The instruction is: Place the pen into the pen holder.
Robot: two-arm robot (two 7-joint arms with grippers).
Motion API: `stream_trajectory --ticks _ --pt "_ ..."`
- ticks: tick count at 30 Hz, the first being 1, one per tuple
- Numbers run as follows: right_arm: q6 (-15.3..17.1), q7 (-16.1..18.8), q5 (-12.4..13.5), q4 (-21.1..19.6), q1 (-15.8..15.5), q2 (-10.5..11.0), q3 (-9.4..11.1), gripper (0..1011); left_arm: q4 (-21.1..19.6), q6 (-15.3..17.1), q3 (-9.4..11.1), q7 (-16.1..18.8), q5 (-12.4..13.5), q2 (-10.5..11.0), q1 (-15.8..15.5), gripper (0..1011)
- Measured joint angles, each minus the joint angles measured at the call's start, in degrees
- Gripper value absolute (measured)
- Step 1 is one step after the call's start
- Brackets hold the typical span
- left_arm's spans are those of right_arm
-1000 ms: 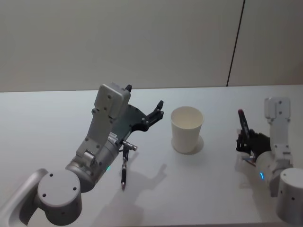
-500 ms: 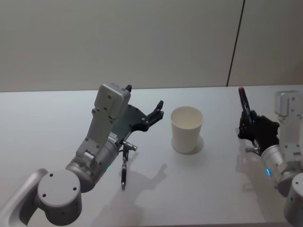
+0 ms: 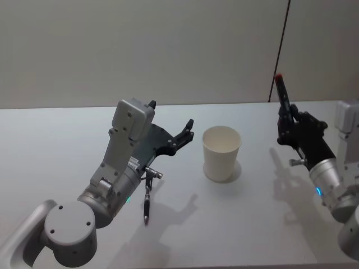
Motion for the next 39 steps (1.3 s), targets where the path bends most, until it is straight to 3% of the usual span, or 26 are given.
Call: stream_trajectory --ticks 8,14,20,26,39 --pt "-8.40 6.68 1.88 6.01 4.18 -0.98 -0.01 181 0.00 0.00 0.00 0.00 0.00 0.00 0.00 1000" --pt "-15.56 12.38 3.53 13.62 8.71 -2.51 -0.67 181 0.00 0.00 0.00 0.00 0.00 0.00 0.00 1000" --pt "-22.68 17.58 4.51 23.68 14.45 -4.68 -1.80 181 0.00 0.00 0.00 0.00 0.00 0.01 0.00 1000" --pt "-27.68 20.12 4.47 31.45 18.65 -6.33 -2.72 181 0.00 0.00 0.00 0.00 0.00 0.00 0.00 1000" --pt "-34.02 21.52 2.97 45.32 25.67 -9.00 -4.03 181 0.00 0.00 0.00 0.00 0.00 0.00 0.00 1000"
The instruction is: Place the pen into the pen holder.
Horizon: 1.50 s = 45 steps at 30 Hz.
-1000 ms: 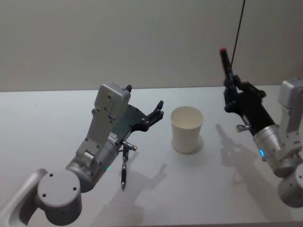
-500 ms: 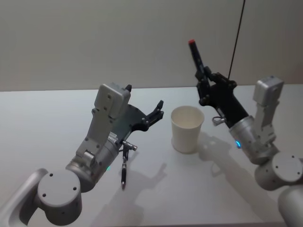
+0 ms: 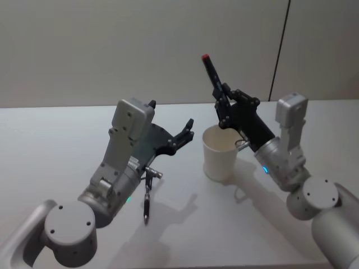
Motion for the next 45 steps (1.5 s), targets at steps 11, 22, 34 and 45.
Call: stream_trajectory --ticks 11,22,34,45 --pt "-3.36 -0.01 -0.94 10.68 5.06 -1.86 -0.57 181 0.00 0.00 0.00 0.00 0.00 0.00 0.00 1000" --pt "-5.22 -0.73 -1.85 17.77 8.31 -2.97 -0.76 181 0.00 0.00 0.00 0.00 0.00 0.00 0.00 1000" --pt "-6.25 -0.76 -2.24 22.15 10.34 -3.59 -0.36 181 0.00 0.00 0.00 0.00 0.00 0.00 0.00 1000" --pt "-6.48 -0.10 -2.27 23.20 10.78 -3.62 0.40 181 0.00 0.00 0.00 0.00 0.00 0.00 0.00 1000"
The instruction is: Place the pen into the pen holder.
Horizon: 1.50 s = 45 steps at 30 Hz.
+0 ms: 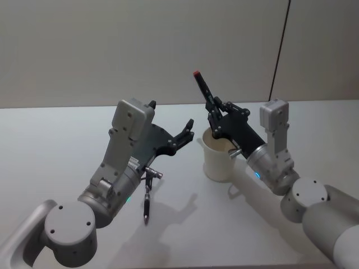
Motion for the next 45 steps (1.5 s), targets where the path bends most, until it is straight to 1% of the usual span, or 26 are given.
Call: stream_trajectory --ticks 6,9,20,28,31,33,35,36,37,39,40,41,42,44,45 --pt "0.57 0.45 0.07 -1.18 -0.68 0.25 0.47 181 0.00 0.00 0.00 0.00 0.00 0.00 0.00 1000" --pt "1.31 0.61 0.08 -2.43 -1.46 0.49 0.64 180 0.00 0.00 0.00 0.00 0.00 0.00 0.00 1000" --pt "5.72 0.72 -0.48 -9.77 -5.43 1.63 0.83 181 0.00 0.00 0.00 0.00 0.00 0.00 0.00 1000" --pt "8.03 0.85 -0.99 -13.16 -7.32 2.16 0.79 185 0.00 0.00 0.00 0.00 0.00 0.00 0.00 1000" --pt "8.80 0.87 -1.20 -14.08 -7.84 2.32 0.75 265 0.00 0.00 0.00 0.00 0.00 0.00 0.00 1000" --pt "9.23 0.86 -1.36 -14.66 -8.15 2.39 0.72 345 0.00 0.00 0.00 0.00 0.00 0.00 0.00 1000" --pt "9.63 0.83 -1.53 -15.25 -8.46 2.49 0.68 387 0.00 0.00 0.00 0.00 0.00 0.00 0.00 1000" --pt "9.78 0.78 -1.59 -15.42 -8.56 2.51 0.67 443 0.00 0.00 0.00 0.00 0.00 0.00 0.00 1000" --pt "9.90 0.74 -1.64 -15.57 -8.64 2.52 0.66 443 0.00 0.00 0.00 0.00 0.00 0.00 0.00 1000" --pt "10.20 0.61 -1.78 -16.08 -8.91 2.60 0.63 525 0.00 0.00 0.00 0.00 0.00 0.00 0.00 1000" --pt "10.20 0.61 -1.78 -16.08 -8.91 2.60 0.63 525 0.00 0.00 0.00 0.00 0.00 0.00 0.00 1000" --pt "10.39 0.52 -1.84 -16.43 -9.10 2.65 0.61 586 0.00 0.00 0.00 0.00 0.00 0.00 0.00 1000" --pt "10.51 0.47 -1.87 -16.64 -9.19 2.68 0.60 606 0.00 0.00 0.00 0.00 0.00 0.00 0.00 1000" --pt "10.76 0.38 -1.92 -17.05 -9.40 2.72 0.59 686 0.00 0.00 0.00 0.00 0.00 0.00 0.00 1000" --pt "10.85 0.35 -1.93 -17.21 -9.49 2.74 0.59 699 0.00 0.00 0.00 0.00 0.00 0.00 0.00 1000"
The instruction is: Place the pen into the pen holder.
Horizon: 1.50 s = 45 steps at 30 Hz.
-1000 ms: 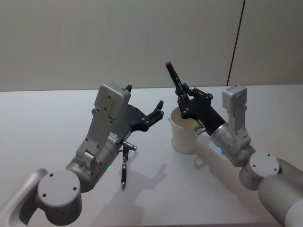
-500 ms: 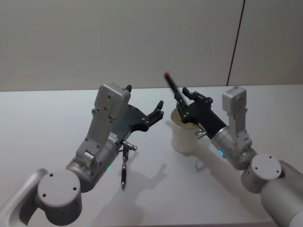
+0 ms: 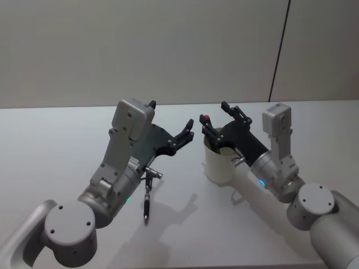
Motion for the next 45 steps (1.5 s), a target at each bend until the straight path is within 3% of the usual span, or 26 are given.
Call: stream_trajectory --ticks 10,19,29,36,45 --pt "1.02 -0.10 0.58 -2.90 -1.38 0.35 0.19 999 0.00 0.00 0.00 0.00 0.00 0.00 0.00 999" --pt "3.51 -0.19 2.17 -10.46 -4.83 1.29 0.63 1001 0.00 0.00 0.00 0.00 0.00 0.00 0.00 1000" --pt "8.53 -2.07 4.23 -23.24 -10.80 3.15 1.46 1001 0.00 0.00 0.00 0.00 0.00 0.00 0.00 1000" --pt "13.92 -5.24 5.63 -33.31 -15.77 4.88 2.31 1002 0.00 0.00 0.00 0.00 0.00 0.00 0.00 1000" --pt "20.80 -9.36 7.64 -43.11 -21.00 6.92 3.49 1002 0.00 0.00 0.00 0.00 0.00 0.00 0.00 1000"
